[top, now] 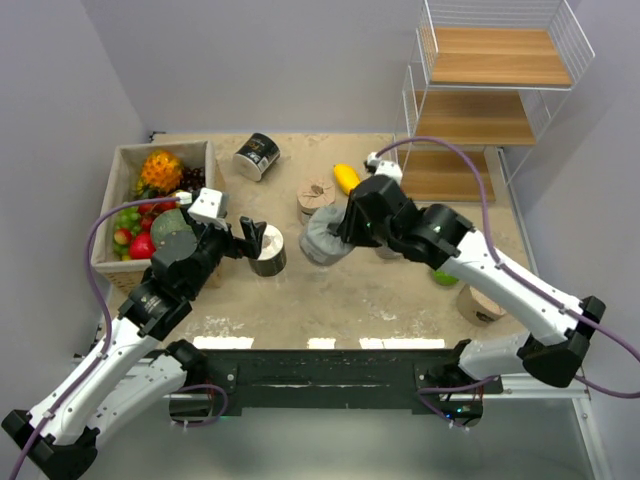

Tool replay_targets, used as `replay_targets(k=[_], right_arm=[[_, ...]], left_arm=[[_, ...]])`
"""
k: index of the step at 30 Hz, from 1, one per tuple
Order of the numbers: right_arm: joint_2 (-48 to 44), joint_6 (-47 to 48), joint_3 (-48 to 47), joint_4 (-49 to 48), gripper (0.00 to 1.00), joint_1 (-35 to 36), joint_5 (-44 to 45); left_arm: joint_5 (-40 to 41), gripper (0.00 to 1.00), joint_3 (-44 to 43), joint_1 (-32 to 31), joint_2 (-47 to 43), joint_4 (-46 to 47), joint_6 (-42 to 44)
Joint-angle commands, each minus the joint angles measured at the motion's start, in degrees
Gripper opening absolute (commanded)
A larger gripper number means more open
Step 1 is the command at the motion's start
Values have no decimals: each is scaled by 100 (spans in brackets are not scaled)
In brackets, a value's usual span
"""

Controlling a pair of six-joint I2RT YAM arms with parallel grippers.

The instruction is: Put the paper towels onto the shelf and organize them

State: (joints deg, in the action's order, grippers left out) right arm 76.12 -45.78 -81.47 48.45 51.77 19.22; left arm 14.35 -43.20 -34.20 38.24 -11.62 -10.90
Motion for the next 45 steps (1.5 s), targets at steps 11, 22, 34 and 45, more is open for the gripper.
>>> replay_targets(k=[11,22,34,45], right_arm=[[641,1905,-4481,596,32,-1792,1637],[1221,2284,-5748,-72,33,-3339,2016],[2030,1555,-6416,-221,33,-5351,513],[2355,878,-6355,-696,33,-6205,-498]], left_arm=[[217,100,-4,-26,78,142,35],[209,100,5,-26,70,125,35],[182,100,5,-26,61,125,26],[173,100,5,-26,87,142,44]])
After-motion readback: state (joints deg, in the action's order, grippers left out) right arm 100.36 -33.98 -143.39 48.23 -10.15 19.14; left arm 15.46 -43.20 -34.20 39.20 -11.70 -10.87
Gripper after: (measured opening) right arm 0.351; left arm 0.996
